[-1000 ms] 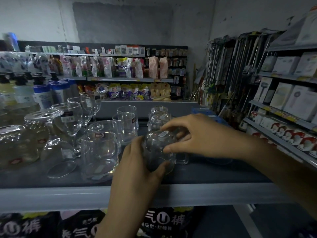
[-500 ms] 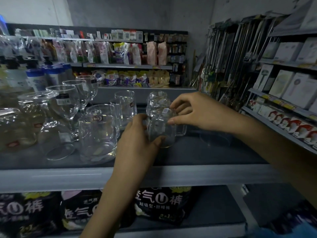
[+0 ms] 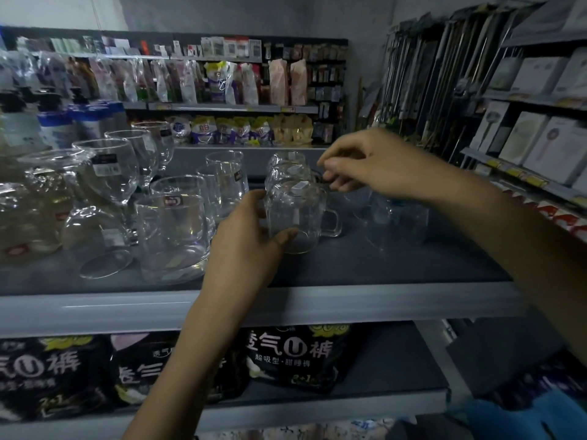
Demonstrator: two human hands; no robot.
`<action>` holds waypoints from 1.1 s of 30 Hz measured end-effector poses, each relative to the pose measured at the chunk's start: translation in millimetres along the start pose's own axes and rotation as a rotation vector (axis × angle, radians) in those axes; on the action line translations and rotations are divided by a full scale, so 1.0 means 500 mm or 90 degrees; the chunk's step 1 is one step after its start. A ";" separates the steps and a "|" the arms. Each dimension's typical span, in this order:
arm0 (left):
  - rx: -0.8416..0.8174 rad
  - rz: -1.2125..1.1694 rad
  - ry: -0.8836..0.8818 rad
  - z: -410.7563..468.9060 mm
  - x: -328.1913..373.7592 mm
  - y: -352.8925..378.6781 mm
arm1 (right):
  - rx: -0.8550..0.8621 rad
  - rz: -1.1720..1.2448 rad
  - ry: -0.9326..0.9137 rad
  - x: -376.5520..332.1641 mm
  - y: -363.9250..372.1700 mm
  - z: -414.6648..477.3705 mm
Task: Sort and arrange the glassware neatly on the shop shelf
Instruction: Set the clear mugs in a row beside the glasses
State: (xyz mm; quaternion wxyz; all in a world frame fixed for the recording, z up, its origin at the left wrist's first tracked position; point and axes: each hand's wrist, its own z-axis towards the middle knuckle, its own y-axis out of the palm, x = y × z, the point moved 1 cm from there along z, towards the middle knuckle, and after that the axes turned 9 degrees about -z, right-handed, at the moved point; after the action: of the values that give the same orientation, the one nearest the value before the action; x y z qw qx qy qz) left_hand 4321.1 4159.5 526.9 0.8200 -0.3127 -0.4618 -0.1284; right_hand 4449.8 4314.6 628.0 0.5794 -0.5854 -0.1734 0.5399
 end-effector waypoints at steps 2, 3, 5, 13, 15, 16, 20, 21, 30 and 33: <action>-0.002 -0.006 0.003 -0.001 0.001 0.000 | 0.012 0.007 0.012 0.002 -0.016 0.006; -0.001 -0.009 0.002 -0.001 0.003 0.001 | 0.014 0.011 0.017 0.005 -0.019 0.011; 0.006 -0.003 0.000 -0.003 0.006 0.003 | -0.008 0.013 0.018 0.009 -0.013 0.016; 0.029 0.015 0.010 -0.002 0.017 0.010 | -0.073 -0.074 -0.103 -0.008 0.027 0.018; 0.034 0.014 0.010 -0.001 0.015 0.011 | -0.077 -0.086 -0.113 -0.014 0.032 0.018; 0.035 0.012 0.011 -0.001 0.015 0.012 | -0.072 -0.086 -0.116 -0.015 0.033 0.018; 0.032 0.004 0.012 -0.002 0.009 0.010 | -0.054 -0.074 -0.104 -0.015 0.037 0.020; 0.031 0.004 0.014 -0.003 0.007 0.009 | -0.049 -0.072 -0.101 -0.014 0.040 0.020; 0.044 -0.034 0.005 -0.010 0.007 0.005 | -0.053 -0.019 -0.067 -0.005 0.036 0.016; 0.055 -0.027 0.008 -0.009 0.003 0.010 | -0.047 -0.034 -0.057 -0.005 0.042 0.012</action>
State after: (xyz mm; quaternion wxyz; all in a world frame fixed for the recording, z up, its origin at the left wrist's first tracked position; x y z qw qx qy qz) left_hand 4327.2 4160.7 524.7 0.8329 -0.2663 -0.4680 -0.1278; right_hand 4434.9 4310.0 612.6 0.5632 -0.5771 -0.2343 0.5429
